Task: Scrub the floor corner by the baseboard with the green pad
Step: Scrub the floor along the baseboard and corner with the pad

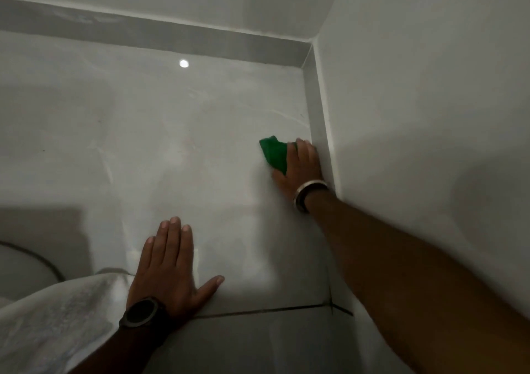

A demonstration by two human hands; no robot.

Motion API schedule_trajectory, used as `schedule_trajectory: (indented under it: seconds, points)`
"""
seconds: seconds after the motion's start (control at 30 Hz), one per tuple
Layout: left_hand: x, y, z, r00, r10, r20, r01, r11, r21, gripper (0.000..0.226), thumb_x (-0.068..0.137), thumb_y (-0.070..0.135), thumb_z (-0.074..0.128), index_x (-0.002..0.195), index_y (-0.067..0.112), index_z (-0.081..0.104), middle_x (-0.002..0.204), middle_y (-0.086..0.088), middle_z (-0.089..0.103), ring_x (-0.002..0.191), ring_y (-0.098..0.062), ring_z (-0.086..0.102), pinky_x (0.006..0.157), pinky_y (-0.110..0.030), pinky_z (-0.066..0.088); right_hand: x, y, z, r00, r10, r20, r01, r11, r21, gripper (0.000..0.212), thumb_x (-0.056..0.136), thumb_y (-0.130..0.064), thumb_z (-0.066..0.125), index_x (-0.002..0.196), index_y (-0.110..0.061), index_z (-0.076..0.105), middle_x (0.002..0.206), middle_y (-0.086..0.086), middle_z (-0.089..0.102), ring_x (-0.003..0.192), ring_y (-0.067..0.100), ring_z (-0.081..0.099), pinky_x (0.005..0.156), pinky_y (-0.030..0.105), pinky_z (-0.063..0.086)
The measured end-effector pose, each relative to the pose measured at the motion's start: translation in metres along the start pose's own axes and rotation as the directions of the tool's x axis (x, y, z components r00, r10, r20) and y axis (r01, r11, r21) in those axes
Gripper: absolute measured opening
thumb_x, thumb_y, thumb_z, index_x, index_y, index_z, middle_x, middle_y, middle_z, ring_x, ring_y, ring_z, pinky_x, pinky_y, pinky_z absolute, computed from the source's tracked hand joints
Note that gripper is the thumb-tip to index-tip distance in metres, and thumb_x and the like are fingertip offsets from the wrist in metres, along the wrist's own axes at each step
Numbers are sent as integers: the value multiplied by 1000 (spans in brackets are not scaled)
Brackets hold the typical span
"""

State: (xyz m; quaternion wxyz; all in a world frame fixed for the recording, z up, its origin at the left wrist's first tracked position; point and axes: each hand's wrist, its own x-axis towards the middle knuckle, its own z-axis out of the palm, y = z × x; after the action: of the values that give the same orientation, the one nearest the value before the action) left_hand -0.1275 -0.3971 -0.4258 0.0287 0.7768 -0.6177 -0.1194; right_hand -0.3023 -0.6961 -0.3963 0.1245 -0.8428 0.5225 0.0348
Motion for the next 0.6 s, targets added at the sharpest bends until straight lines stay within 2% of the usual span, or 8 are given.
schedule_trajectory:
  seconds: [0.1,0.23,0.47,0.6]
  points:
    - [0,0,0,1000,-2,-15,2,1000,-6,114,83,83,42,157,-3,27,166,-27,22,155,-42,15,122,-56,17,20,0,-8,1000,-21,12,21,999,-33,97,67,-60,20,139,2,38,147,26,34,136,44,26,116,47,13]
    - [1,0,-3,1000,-3,-2,3,1000,-6,114,84,83,40,157,-3,26,166,-27,22,155,-42,16,122,-57,17,-24,0,9,998,-48,-49,46,999,-24,86,73,-52,33,134,7,43,139,31,42,131,48,33,115,53,19]
    - [1,1,-5,1000,-5,9,5,1000,-1,115,84,83,41,158,-3,23,167,-27,19,155,-42,14,123,-57,17,-205,-5,55,990,56,-133,-49,997,59,90,76,-48,53,148,2,30,156,24,24,144,42,17,115,53,19]
    - [0,2,-6,1000,-4,14,4,1000,16,115,86,85,36,159,-2,19,167,-27,17,156,-42,12,123,-55,15,-313,-3,87,977,48,-206,-38,998,56,82,84,-50,48,145,3,31,157,21,20,147,37,11,113,49,20]
